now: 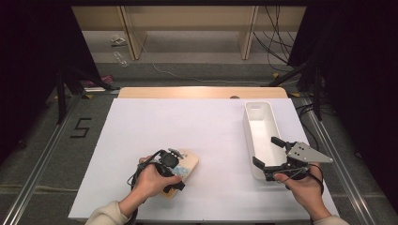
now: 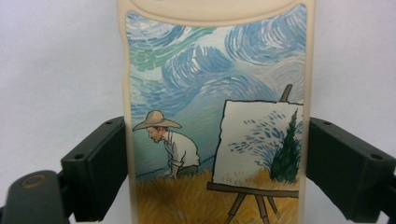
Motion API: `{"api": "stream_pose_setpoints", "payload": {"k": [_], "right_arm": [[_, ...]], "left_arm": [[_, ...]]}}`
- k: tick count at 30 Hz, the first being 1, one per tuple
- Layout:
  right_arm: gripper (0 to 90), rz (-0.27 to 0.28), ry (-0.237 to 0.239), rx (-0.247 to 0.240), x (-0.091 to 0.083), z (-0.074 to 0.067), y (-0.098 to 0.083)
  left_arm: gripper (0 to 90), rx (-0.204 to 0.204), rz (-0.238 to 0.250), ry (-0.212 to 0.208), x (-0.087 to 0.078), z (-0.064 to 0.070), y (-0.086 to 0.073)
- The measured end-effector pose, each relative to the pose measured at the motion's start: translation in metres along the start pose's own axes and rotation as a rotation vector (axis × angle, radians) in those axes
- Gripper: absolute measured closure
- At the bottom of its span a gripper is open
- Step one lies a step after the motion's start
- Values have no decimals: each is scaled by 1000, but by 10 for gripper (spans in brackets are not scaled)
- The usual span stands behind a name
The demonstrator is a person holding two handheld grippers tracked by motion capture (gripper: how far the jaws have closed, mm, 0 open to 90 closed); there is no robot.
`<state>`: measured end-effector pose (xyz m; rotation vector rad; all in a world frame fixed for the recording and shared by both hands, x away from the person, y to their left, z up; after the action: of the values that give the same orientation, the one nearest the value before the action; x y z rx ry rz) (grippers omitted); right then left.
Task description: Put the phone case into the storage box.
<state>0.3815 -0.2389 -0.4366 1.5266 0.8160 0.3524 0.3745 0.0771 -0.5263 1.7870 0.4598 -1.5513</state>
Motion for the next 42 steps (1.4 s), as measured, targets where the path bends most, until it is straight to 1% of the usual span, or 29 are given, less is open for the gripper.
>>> {"api": "stream_pose_setpoints", "payload": {"k": [2,6,8,15,18,21,22,24,27,32,33,34,38,40,42], "right_arm": [[30,2,2,2,0,0,0],[28,2,3,0,1,-3,1],[28,1,2,0,1,-3,1],[28,7,10,4,3,-6,3],[28,10,13,14,4,-8,4],[28,11,12,18,5,-10,5],[28,11,14,19,5,-11,5],[28,11,19,14,7,-15,6],[28,12,22,11,9,-18,7],[28,17,32,15,12,-25,10],[28,16,33,14,13,-26,10],[28,16,38,15,15,-29,11],[28,16,36,15,18,-32,12],[28,17,24,14,19,-34,14],[28,18,24,16,21,-36,15]], "left_arm": [[115,-8,14,2,-2,-1,1],[115,-5,44,8,-5,-2,2],[115,-12,62,7,-7,-2,3],[115,-2,108,18,-11,-3,5],[115,1,127,26,-14,-5,7],[115,-1,156,36,-16,-6,9],[115,3,165,38,-17,-6,10],[115,0,182,45,-19,-6,11],[115,6,206,51,-21,-7,12],[115,18,246,65,-23,-7,16],[115,15,251,68,-24,-7,16],[115,16,256,72,-24,-8,17],[115,22,277,76,-26,-7,18],[115,23,287,75,-26,-7,19],[115,29,294,74,-26,-6,20]]}}
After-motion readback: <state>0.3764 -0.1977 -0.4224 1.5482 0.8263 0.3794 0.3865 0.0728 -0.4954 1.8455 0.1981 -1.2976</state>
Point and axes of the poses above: each handheld gripper's, and its own axes: x roughly forward along the jaws, y roughly out of its top, z roughly to its right, the point moved 7 cm from there along x, roughly forward along the jaws, and after that the axes turned 10 degrees about x, right-handed, at the moved point
